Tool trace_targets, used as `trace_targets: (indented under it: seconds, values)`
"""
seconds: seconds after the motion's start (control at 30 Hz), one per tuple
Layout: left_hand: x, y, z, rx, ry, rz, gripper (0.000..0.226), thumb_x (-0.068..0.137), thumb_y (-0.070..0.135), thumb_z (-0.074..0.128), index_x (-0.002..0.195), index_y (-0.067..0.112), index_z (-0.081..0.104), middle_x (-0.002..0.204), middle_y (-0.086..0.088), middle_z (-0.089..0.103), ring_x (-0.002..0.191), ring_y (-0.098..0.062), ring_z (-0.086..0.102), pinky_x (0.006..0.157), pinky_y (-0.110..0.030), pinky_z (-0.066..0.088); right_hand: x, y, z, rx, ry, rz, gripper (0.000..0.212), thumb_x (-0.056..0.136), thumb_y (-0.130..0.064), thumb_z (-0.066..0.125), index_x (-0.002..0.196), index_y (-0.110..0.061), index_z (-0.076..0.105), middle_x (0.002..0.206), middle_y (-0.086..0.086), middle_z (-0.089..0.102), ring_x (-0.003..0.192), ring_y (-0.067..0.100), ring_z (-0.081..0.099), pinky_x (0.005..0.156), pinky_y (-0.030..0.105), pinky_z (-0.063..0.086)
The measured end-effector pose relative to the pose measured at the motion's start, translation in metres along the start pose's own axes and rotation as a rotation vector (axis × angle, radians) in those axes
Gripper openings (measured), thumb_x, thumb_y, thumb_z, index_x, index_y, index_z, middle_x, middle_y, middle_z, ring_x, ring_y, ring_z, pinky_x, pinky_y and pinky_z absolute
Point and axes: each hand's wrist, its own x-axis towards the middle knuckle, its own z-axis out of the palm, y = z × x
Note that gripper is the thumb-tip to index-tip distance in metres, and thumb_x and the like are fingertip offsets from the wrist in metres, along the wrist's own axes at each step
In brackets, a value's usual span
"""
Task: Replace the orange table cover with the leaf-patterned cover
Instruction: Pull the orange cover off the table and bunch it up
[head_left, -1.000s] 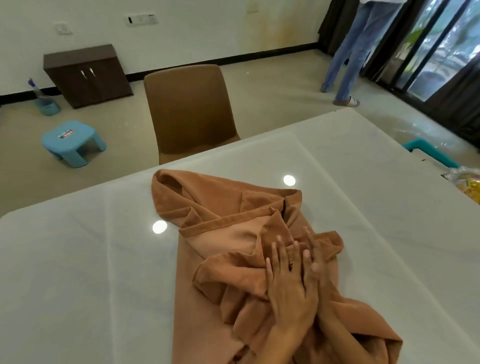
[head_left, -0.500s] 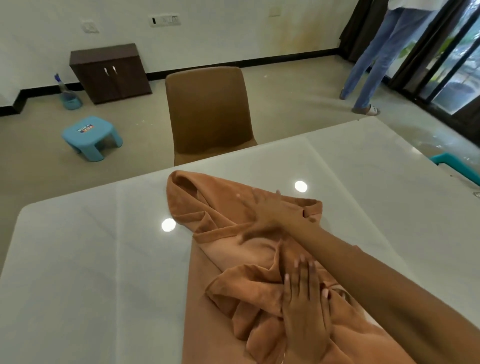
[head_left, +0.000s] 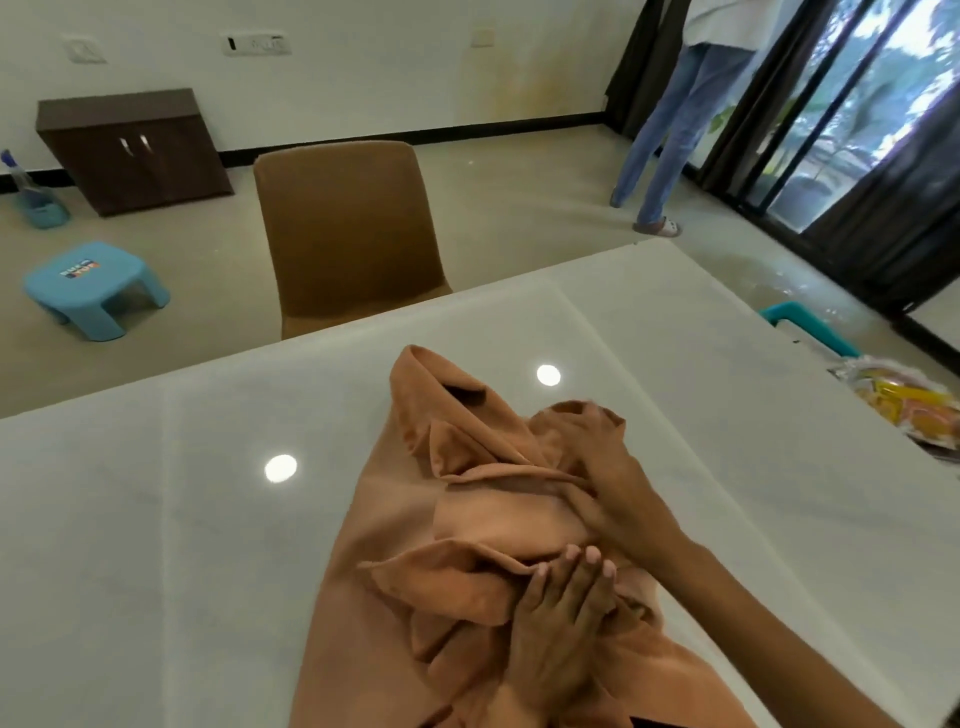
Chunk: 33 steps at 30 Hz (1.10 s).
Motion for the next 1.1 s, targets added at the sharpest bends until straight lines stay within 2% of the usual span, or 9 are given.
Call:
trace_targets:
  seconds: [0.1, 0.2, 0.33, 0.5, 0.63, 0.8, 0.93, 1.03, 1.1]
  values:
    - [-0.007, 0.012, -0.017, 0.196, 0.102, 0.128, 0.053, 0.105, 0.03, 0.011, 0.152, 0.009, -0.003, 0.16, -0.007, -0.008, 0.147, -0.02, -0.002, 0.119, -0.034, 0.001, -0.065, 0.0, -0.013, 0.051, 0.119, 0.179, 0.057, 0.086, -0.024, 0.062, 0.138, -0.015, 0.043, 0.129, -0.007, 0.05, 0.108, -0.006, 0.047, 0.096, 0.005, 0.03]
    - [-0.007, 0.034, -0.019, 0.126, -0.009, 0.168, 0.056, 0.104, 0.038, 0.009, 0.152, 0.013, -0.003, 0.16, -0.003, -0.008, 0.147, -0.016, -0.003, 0.118, -0.031, -0.002, -0.117, -0.013, -0.002, 0.067, 0.135, 0.31, 0.041, 0.086, -0.029, 0.047, 0.122, -0.015, 0.059, 0.12, -0.001, 0.06, 0.109, 0.014, 0.055, 0.1, 0.021, 0.038]
    - [0.003, 0.035, -0.028, 0.047, -0.172, 0.13, 0.057, 0.103, 0.043, 0.008, 0.153, 0.017, 0.006, 0.16, 0.001, 0.001, 0.147, -0.015, 0.004, 0.119, -0.033, 0.003, -0.158, -0.029, 0.028, -0.062, 0.319, 0.299, 0.022, 0.084, -0.019, 0.053, 0.095, -0.014, 0.072, 0.101, -0.001, 0.071, 0.094, 0.014, 0.064, 0.099, 0.034, 0.04]
    - [0.009, 0.042, -0.031, -0.047, -0.394, -0.014, 0.054, 0.104, 0.037, 0.013, 0.143, 0.011, 0.041, 0.152, -0.007, 0.033, 0.142, -0.022, 0.027, 0.116, -0.039, 0.018, -0.165, -0.039, 0.012, 0.275, 0.503, 0.618, 0.035, 0.073, -0.007, 0.077, 0.102, -0.019, 0.061, 0.1, -0.004, 0.066, 0.092, 0.002, 0.063, 0.08, 0.014, 0.048]
    - [0.009, 0.049, -0.031, -0.012, -0.4, -0.12, 0.052, 0.105, 0.034, 0.015, 0.142, 0.012, 0.043, 0.151, -0.006, 0.036, 0.142, -0.02, 0.027, 0.116, -0.036, 0.018, -0.137, -0.021, -0.021, 0.311, 0.598, 0.563, 0.033, 0.079, -0.032, 0.06, 0.106, -0.014, 0.058, 0.111, -0.01, 0.061, 0.106, 0.008, 0.057, 0.091, 0.026, 0.046]
    - [0.011, 0.049, -0.028, 0.036, -0.419, -0.162, 0.053, 0.105, 0.032, 0.012, 0.142, 0.011, 0.042, 0.151, -0.006, 0.035, 0.141, -0.02, 0.028, 0.114, -0.036, 0.019, -0.024, 0.051, -0.016, 0.032, 0.192, 0.559, 0.043, 0.085, -0.054, 0.05, 0.119, -0.028, 0.057, 0.139, -0.002, 0.046, 0.132, 0.017, 0.037, 0.109, 0.059, 0.023]
    - [0.01, 0.046, -0.024, 0.032, -0.419, -0.186, 0.053, 0.104, 0.031, 0.011, 0.142, 0.011, 0.043, 0.152, -0.006, 0.033, 0.142, -0.02, 0.028, 0.115, -0.035, 0.019, 0.053, 0.088, 0.02, -0.159, -0.311, 0.652, 0.075, 0.083, -0.072, 0.039, 0.146, -0.035, 0.023, 0.157, 0.008, 0.015, 0.143, 0.03, 0.012, 0.108, 0.064, -0.003]
    - [0.01, 0.042, -0.021, 0.049, -0.42, -0.174, 0.053, 0.104, 0.03, 0.011, 0.143, 0.011, 0.041, 0.153, -0.006, 0.031, 0.143, -0.019, 0.026, 0.115, -0.035, 0.017, 0.072, 0.081, 0.04, -0.156, -0.5, 0.63, 0.081, 0.08, -0.072, 0.045, 0.147, -0.032, 0.02, 0.142, 0.01, 0.044, 0.132, 0.032, 0.038, 0.108, 0.063, 0.0]
    - [0.008, 0.04, -0.02, 0.061, -0.417, -0.177, 0.053, 0.103, 0.03, 0.012, 0.143, 0.01, 0.041, 0.154, -0.007, 0.029, 0.143, -0.019, 0.024, 0.116, -0.035, 0.015, 0.068, 0.067, 0.043, -0.215, -0.488, 0.541, 0.051, 0.088, -0.046, 0.053, 0.134, -0.028, 0.041, 0.117, 0.004, 0.062, 0.115, 0.028, 0.053, 0.111, 0.056, 0.015]
